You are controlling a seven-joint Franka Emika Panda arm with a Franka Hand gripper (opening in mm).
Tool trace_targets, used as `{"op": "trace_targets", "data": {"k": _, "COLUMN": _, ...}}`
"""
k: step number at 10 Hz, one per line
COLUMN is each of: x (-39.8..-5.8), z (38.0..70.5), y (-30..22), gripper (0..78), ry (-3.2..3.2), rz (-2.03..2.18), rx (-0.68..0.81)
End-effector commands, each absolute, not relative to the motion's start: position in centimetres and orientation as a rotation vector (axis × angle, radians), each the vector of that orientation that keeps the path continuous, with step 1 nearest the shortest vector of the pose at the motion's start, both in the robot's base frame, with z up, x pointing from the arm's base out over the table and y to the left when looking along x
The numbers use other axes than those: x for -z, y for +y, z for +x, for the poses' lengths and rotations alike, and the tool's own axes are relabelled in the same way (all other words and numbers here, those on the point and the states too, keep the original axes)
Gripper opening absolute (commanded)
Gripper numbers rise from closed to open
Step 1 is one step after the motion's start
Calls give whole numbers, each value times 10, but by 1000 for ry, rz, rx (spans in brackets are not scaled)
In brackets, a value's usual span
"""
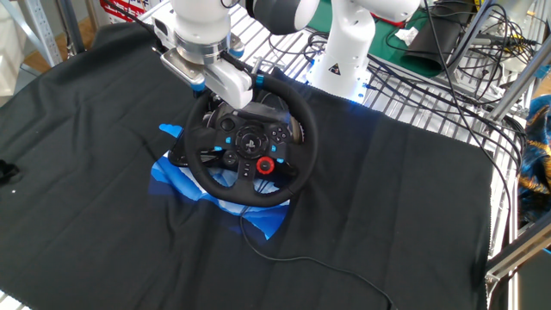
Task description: Rotate the steering wheel 90 degrees clockwise
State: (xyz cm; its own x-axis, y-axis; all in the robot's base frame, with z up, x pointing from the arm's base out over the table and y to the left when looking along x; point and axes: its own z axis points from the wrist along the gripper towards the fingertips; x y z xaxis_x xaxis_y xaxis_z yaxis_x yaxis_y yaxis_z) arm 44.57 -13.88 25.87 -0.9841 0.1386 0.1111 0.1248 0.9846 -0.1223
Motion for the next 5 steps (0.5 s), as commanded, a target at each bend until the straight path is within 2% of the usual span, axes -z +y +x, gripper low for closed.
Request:
{"op": "trace_targets", "data": {"k": 1, "x": -259, "z": 445, "y": -140, "gripper": 15, "ry": -2996, "rz": -215, "rx": -194}}
{"op": "trace_targets", "data": {"k": 5, "x": -259, "z": 444, "y": -141, "gripper": 15, "ry": -2999, "rz": -218, "rx": -190}}
